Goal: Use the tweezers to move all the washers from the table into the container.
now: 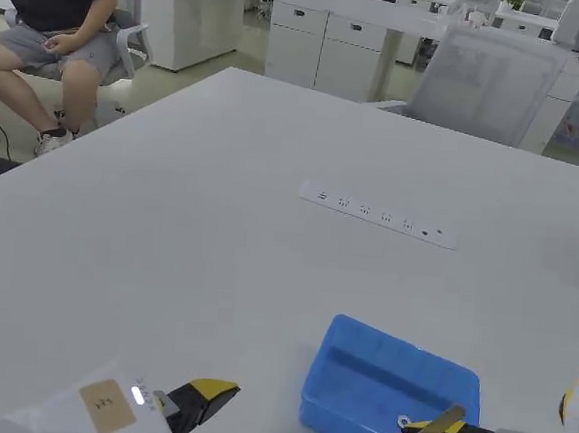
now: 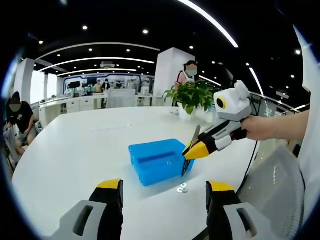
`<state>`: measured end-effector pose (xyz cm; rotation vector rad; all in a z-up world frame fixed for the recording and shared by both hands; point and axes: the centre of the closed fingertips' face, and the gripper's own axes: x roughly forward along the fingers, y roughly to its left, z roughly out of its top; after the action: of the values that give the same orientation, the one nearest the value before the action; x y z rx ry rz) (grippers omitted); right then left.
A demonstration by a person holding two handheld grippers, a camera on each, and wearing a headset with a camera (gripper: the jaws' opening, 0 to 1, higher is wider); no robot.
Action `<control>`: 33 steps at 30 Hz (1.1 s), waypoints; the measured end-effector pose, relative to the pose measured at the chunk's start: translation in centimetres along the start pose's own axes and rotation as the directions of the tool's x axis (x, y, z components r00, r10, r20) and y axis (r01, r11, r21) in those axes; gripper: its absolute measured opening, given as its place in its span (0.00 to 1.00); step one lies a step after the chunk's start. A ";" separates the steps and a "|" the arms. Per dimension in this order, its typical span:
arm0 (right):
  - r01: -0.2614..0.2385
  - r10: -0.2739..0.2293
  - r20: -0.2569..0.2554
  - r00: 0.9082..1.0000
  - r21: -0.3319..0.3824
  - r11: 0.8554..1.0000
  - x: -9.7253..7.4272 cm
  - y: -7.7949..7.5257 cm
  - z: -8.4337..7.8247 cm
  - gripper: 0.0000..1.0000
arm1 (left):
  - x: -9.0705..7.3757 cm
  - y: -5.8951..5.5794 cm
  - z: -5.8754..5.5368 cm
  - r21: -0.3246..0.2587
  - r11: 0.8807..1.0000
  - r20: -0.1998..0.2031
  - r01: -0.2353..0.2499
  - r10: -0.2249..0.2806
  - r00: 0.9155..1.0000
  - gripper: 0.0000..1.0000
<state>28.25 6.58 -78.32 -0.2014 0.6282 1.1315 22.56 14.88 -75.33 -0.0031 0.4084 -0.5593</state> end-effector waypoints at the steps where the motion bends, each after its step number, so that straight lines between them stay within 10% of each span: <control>1: -0.001 0.001 -0.005 1.000 0.004 1.000 0.1 0.0 -0.3 0.03 | 0.0 0.0 0.0 0.000 1.000 -0.001 0.000 0.000 1.000 0.67; 33: -0.070 0.069 -0.069 0.995 -0.014 0.997 1.4 1.5 -2.6 0.04 | 0.1 0.0 -0.4 0.013 1.000 -0.026 -0.003 0.003 1.000 0.65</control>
<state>26.31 7.13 -81.00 -0.2351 0.6909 1.2009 22.47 14.90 -75.69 0.0174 0.4303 -0.5596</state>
